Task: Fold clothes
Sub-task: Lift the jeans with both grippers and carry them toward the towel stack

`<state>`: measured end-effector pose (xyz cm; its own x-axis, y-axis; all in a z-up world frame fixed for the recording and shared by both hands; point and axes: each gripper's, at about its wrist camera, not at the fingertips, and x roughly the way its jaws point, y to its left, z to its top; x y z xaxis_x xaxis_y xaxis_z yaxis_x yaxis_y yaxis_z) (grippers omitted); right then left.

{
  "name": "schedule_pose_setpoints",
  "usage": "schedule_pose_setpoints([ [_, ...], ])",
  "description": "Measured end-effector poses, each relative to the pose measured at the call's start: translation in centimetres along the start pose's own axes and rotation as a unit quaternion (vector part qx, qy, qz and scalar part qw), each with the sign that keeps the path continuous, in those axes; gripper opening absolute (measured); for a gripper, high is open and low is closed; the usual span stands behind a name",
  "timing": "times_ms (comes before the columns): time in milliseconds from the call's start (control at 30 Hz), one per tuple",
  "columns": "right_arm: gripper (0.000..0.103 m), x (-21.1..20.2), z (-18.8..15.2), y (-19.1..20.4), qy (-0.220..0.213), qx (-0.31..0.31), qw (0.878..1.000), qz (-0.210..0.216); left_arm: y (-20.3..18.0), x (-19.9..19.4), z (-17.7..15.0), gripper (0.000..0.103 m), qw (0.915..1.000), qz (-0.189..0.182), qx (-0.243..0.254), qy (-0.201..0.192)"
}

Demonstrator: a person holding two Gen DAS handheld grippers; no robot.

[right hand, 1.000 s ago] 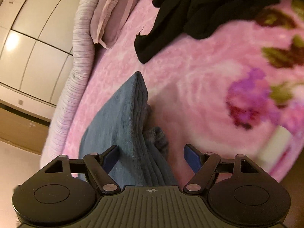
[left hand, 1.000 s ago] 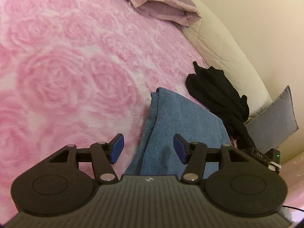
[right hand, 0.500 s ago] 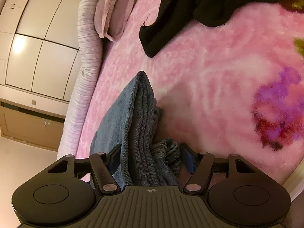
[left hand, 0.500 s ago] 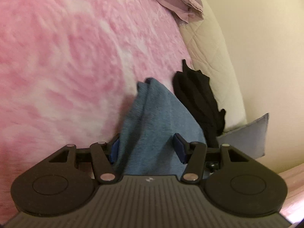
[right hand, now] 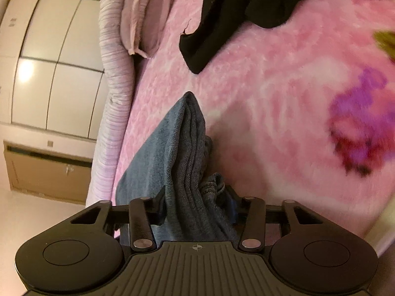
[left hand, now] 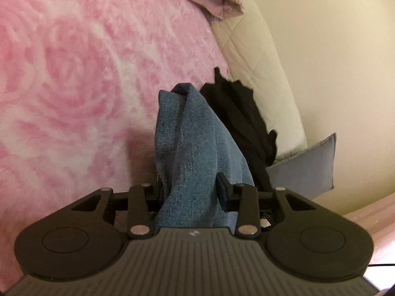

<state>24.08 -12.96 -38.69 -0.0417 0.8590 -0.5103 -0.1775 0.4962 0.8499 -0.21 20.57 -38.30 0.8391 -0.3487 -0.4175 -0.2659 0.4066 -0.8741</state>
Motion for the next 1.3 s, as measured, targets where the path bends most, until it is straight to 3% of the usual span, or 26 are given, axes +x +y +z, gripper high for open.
schedule_pose_setpoints([
  [100,0.042,-0.3,-0.1,2.4,0.013,0.016,1.000,0.015,-2.5,-3.9,-0.1,0.032,0.9995,0.002,-0.004,-0.031],
  [333,0.042,0.3,-0.8,14.8,0.084,-0.020,0.995,0.055,-10.2,-18.5,-2.4,0.032,0.9879,0.033,-0.036,-0.147],
  [500,0.042,2.5,-3.9,25.2,0.171,-0.060,0.980,0.085,-16.0,-30.8,-6.1,0.032,0.9660,0.079,-0.069,-0.236],
  [633,0.042,4.7,-7.8,32.7,0.244,-0.090,0.959,0.111,-19.0,-39.8,-10.7,0.032,0.9398,0.111,-0.091,-0.310],
  [867,0.042,10.0,-18.3,41.7,0.341,-0.134,0.920,0.137,-19.5,-53.2,-19.6,0.032,0.8862,0.147,-0.130,-0.420],
  [967,0.042,12.4,-24.1,44.7,0.369,-0.149,0.906,0.141,-18.4,-59.4,-22.8,0.032,0.8707,0.154,-0.142,-0.445],
  [1133,0.042,15.4,-35.3,47.9,0.396,-0.147,0.895,0.145,-15.8,-70.8,-26.6,0.032,0.8629,0.165,-0.142,-0.456],
  [1300,0.042,19.6,-45.5,51.0,0.408,-0.131,0.892,0.144,-12.8,-81.2,-28.7,0.033,0.8566,0.178,-0.152,-0.460],
])
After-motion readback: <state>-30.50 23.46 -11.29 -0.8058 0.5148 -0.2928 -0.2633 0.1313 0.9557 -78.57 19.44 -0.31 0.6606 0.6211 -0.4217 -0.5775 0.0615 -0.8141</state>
